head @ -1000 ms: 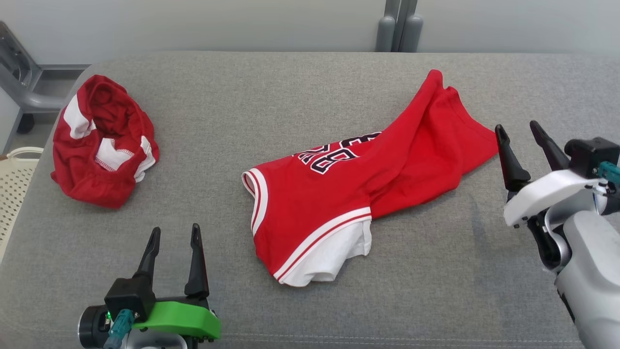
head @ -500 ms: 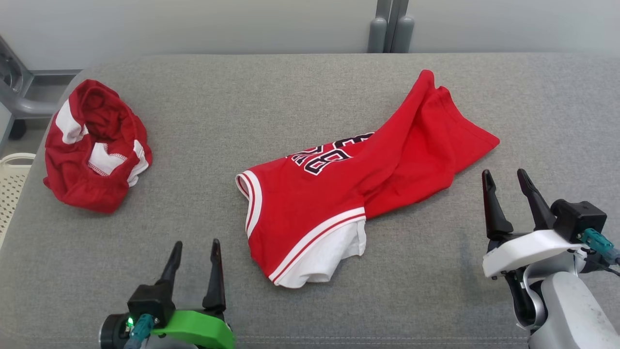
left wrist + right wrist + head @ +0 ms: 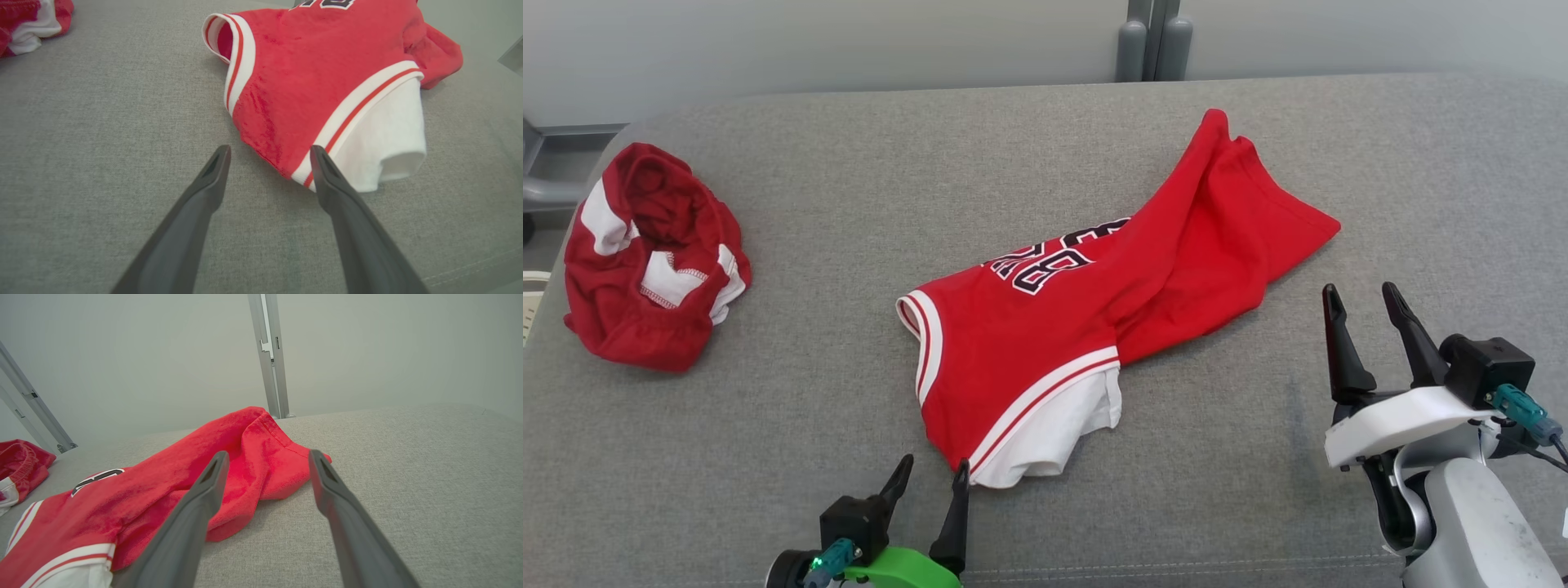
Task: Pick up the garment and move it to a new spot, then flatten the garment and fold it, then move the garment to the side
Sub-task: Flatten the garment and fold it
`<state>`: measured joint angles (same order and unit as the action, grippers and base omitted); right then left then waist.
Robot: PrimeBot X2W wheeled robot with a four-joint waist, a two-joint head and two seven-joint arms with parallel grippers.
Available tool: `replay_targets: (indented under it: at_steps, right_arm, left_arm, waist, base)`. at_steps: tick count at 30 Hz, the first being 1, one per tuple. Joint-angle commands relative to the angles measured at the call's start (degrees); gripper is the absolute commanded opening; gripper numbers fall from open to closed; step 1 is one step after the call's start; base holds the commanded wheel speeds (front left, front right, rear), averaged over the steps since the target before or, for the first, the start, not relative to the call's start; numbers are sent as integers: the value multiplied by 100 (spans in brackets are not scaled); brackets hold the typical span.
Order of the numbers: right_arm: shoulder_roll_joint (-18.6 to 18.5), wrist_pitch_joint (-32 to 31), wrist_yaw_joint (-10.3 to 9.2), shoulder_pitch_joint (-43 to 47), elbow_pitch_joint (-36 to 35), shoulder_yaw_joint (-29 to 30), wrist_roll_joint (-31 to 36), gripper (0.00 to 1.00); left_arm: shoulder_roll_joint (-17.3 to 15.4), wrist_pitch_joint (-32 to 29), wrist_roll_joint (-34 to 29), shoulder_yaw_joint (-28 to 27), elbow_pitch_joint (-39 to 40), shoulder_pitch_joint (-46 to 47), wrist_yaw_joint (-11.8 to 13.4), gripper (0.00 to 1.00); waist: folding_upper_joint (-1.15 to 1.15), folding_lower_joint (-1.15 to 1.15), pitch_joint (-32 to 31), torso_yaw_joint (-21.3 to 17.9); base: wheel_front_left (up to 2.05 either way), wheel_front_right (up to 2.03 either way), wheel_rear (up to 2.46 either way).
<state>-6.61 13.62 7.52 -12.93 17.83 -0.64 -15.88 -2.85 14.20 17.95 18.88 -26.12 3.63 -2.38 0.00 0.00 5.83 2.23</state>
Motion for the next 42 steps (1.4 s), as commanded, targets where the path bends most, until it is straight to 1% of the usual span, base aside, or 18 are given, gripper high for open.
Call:
replay_targets:
  at_steps: [1,4,9,11,14,18,23,28,34,37,38,39,40,42]
  right_arm:
    - [-4,-11,-6,38,-28,-1,44,100]
    - [10,-8,-6,-9,-32,-19,54,100]
    - [15,-6,-6,-28,-20,-26,57,100]
    - [13,-5,-6,-35,-13,-26,53,100]
    - [3,-5,-6,-24,-17,-19,55,100]
    - [3,-25,-6,-39,-16,-38,58,100]
    - [24,-49,-6,-116,3,-134,43,100]
    - [29,-52,-6,-154,18,-180,11,100]
    - [24,-30,-6,-207,68,-228,-13,100]
    - [13,-14,-6,-227,81,-235,-27,100]
    - [9,-8,-6,-225,87,-232,-26,100]
    - [3,-2,-6,-223,93,-228,-24,100]
    - [-1,3,-6,-217,99,-221,-24,100]
    - [-3,7,-6,-204,102,-210,-15,100]
  left_arm:
    - [-8,11,38,20,-21,96,-18,100]
    - [-8,-57,142,203,-295,207,12,100]
    - [-8,-50,291,342,-583,351,40,100]
    - [-17,-3,290,318,-617,448,70,100]
    - [-110,50,243,220,-583,570,132,100]
    - [-277,68,142,136,-538,807,140,100]
    - [-478,58,113,75,-711,1189,68,100]
    - [-591,25,189,29,-1069,1539,-17,100]
    - [-635,46,248,12,-1510,1812,-124,100]
    - [-607,53,305,17,-1736,1896,-182,100]
    - [-595,51,328,15,-1803,1924,-196,96]
    - [-590,56,334,16,-1855,1952,-215,45]
    - [-586,63,351,17,-1905,1971,-235,2]
    - [-577,69,369,23,-1960,1985,-258,0]
  waist:
    - [0,0,16,-29]
    - [0,0,43,-111]
    - [0,0,47,-221]
    - [0,0,46,-253]
    - [0,0,38,-290]
    - [0,0,32,-340]
    - [0,0,51,-485]
    - [0,0,125,-707]
    - [0,0,219,-939]
    - [0,0,238,-993]
    - [0,0,238,-1001]
    - [0,0,237,-1004]
    - [0,0,228,-1003]
    - [0,0,219,-995]
  base:
    - [0,0,0]
    - [0,0,0]
    - [0,0,0]
    - [0,0,0]
    - [0,0,0]
    - [0,0,0]
    - [0,0,0]
    - [0,0,0]
    - [0,0,0]
    - [0,0,0]
    - [0,0,0]
    - [0,0,0]
    - [0,0,0]
    - [0,0,0]
